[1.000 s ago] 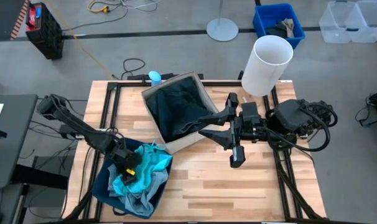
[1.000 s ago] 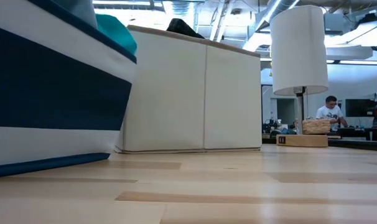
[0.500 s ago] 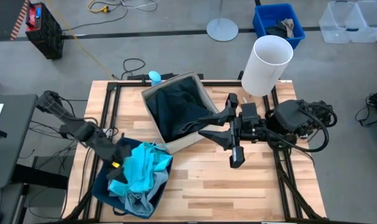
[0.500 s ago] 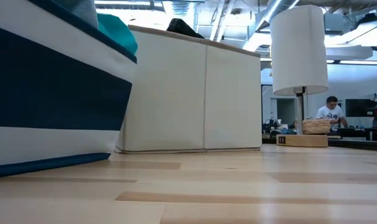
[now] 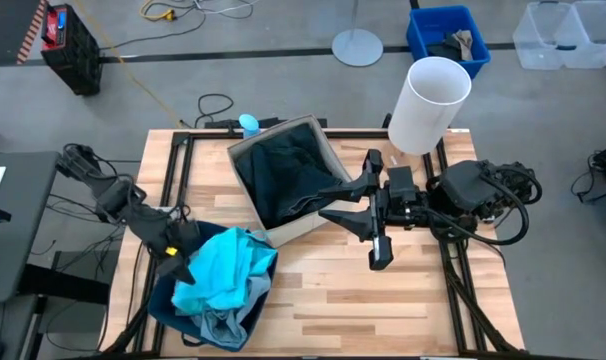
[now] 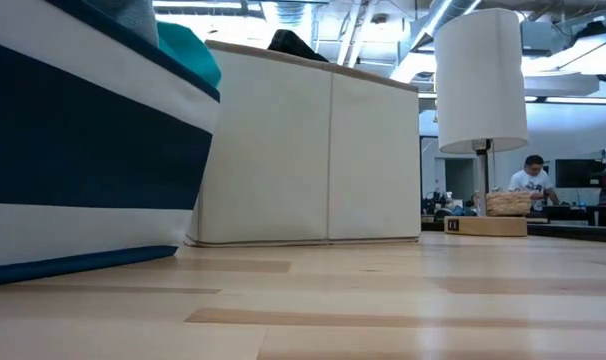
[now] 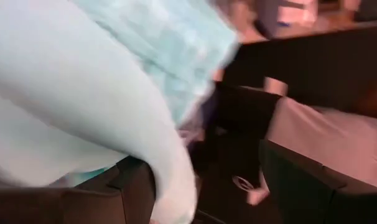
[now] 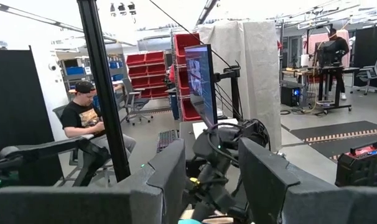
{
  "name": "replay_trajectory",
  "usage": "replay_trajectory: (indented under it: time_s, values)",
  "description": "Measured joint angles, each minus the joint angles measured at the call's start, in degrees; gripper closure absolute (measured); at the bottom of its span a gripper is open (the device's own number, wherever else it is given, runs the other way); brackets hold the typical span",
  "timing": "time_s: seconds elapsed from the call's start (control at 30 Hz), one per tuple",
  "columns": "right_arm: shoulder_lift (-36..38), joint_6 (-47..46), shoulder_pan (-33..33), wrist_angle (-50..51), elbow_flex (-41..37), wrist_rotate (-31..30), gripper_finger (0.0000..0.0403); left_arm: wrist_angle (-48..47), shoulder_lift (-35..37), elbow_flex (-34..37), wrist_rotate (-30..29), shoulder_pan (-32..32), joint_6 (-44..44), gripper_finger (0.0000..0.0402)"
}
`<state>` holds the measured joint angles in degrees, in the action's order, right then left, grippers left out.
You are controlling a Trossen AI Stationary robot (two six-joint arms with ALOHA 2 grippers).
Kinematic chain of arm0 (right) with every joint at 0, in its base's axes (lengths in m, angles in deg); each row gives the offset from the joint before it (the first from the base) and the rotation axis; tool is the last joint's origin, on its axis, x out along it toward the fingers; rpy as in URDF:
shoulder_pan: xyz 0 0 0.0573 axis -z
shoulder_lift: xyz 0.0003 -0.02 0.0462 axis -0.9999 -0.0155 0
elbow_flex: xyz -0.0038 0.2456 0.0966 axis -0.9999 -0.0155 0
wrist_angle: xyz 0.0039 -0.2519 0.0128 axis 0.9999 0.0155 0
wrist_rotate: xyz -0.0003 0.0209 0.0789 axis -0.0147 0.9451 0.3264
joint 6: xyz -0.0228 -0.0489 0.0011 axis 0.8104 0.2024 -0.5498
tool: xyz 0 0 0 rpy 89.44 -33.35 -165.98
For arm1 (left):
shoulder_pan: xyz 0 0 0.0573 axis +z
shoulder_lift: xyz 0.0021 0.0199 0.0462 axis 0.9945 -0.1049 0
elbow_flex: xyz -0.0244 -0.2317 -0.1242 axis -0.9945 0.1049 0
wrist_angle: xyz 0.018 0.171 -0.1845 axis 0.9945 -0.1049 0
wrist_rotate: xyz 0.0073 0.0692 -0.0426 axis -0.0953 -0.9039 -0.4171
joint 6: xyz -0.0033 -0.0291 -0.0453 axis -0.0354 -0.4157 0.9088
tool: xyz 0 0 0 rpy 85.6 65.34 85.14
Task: Sort clothes
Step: Put the light blue shorts into the blue-white laundry organizer
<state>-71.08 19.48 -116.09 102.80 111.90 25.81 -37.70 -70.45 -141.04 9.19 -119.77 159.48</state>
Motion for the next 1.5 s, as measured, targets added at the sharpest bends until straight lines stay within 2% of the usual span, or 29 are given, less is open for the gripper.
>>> replay_trajectory:
  time_s: [0.13, 0.27, 0.43, 0.53, 0.7, 1.0, 1.1, 1.27, 1.37, 1.5]
  values:
    - [-0.02, 0.13, 0.00, 0.00, 0.00, 0.00, 0.0239, -12.66, -0.31, -1.75, -1.31, 0.02, 3.31, 0.0143]
    - [0.00, 0.26, 0.00, 0.02, 0.00, 0.02, 0.0239, -20.75, -0.32, -2.12, -3.78, 0.02, 6.20, 0.0143]
    - [-0.02, 0.39, 0.00, 0.13, 0.00, 0.02, 0.0239, -22.37, -0.36, -2.11, -10.45, 0.02, 6.75, 0.0143]
    - [-0.02, 0.42, 0.00, 0.15, 0.00, 0.02, 0.0239, -18.21, -0.36, -2.11, -14.90, 0.02, 4.58, 0.0143]
    - [-0.02, 0.42, 0.00, 0.17, 0.00, 0.02, 0.0239, -3.92, -0.33, -2.11, -19.98, 0.02, -4.93, 0.0143]
    - [-0.02, 0.39, 0.00, 0.20, 0.00, 0.02, 0.0239, 16.00, -4.16, -2.11, -21.32, 0.02, -24.74, 0.0143]
    - [-0.02, 0.39, 0.00, 0.20, 0.00, 0.02, 0.0239, 17.45, -7.87, -2.11, -19.07, 0.02, -27.67, 0.0143]
    - [-0.02, 0.39, 0.00, 0.19, 0.00, 0.04, 0.0239, 14.19, -14.74, -2.02, -17.76, 0.32, -30.27, 0.0145]
    - [-0.02, 0.37, 0.02, 0.00, 0.00, 0.04, 0.0239, 15.58, -17.76, -2.05, -17.25, 0.79, -32.58, 0.0168]
    - [-0.02, -0.92, 0.14, -0.02, 0.00, 0.04, 0.0239, 16.78, -20.43, -2.07, -17.61, 0.81, -36.08, 0.0258]
